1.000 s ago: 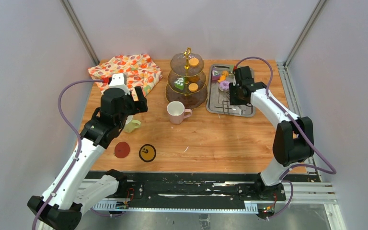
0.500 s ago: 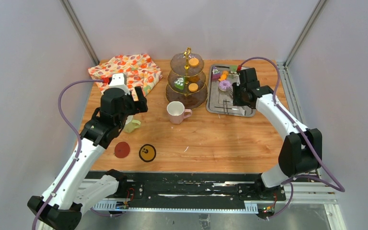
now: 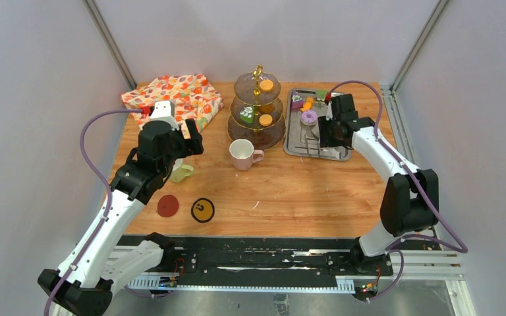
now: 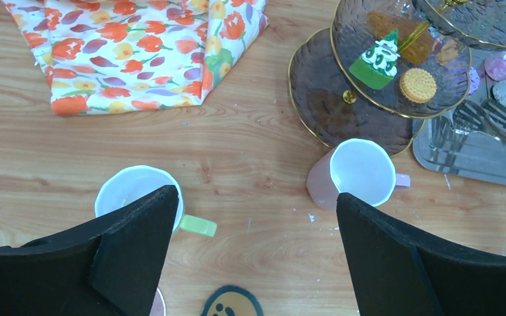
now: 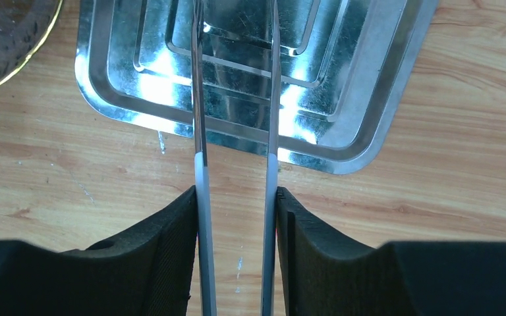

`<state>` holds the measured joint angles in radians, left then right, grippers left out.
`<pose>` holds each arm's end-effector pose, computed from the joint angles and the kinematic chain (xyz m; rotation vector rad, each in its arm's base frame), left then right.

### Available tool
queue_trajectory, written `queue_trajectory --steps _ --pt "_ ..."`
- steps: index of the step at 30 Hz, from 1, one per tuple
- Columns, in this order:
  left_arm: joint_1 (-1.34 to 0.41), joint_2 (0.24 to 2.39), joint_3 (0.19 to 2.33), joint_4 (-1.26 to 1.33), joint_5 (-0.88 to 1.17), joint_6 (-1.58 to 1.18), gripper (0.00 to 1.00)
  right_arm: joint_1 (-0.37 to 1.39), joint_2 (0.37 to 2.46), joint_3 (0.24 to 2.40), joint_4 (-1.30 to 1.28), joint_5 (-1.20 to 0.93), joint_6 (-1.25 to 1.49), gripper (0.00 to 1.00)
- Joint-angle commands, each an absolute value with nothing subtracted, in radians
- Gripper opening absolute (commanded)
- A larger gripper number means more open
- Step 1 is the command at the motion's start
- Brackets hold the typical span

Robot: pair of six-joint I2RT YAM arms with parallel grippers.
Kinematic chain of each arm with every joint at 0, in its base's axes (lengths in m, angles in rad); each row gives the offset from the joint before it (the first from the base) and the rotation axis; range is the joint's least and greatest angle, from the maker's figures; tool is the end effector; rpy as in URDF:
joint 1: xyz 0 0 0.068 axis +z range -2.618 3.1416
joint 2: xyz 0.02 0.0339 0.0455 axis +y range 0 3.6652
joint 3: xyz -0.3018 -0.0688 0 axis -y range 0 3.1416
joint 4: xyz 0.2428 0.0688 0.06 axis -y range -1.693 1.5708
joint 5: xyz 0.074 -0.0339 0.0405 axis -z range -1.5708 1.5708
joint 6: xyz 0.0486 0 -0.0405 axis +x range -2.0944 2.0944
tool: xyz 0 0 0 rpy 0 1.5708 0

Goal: Serve the afternoon tea

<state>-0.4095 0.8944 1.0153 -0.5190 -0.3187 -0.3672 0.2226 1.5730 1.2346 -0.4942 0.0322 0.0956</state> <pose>0.1672 -0.0560 0.3911 -0.1662 1.9460 -0.1996 0.3438 0.0762 0.3006 -0.1377 2.4017 0.1092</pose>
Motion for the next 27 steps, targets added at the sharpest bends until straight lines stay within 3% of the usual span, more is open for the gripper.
queue_trajectory --steps 1,21,27 --pt "-0.413 0.885 1.016 -0.5 -0.327 -0.362 0.95 0.215 1.589 1.211 -0.43 0.015 0.041 0.44" --pt "-0.414 0.895 1.027 -0.507 -0.345 -0.361 0.95 0.215 1.685 1.236 -0.295 0.068 0.073 0.46" --pt "-0.413 0.906 1.032 -0.505 -0.347 -0.358 0.95 0.216 1.669 1.221 -0.288 0.065 0.07 0.27"
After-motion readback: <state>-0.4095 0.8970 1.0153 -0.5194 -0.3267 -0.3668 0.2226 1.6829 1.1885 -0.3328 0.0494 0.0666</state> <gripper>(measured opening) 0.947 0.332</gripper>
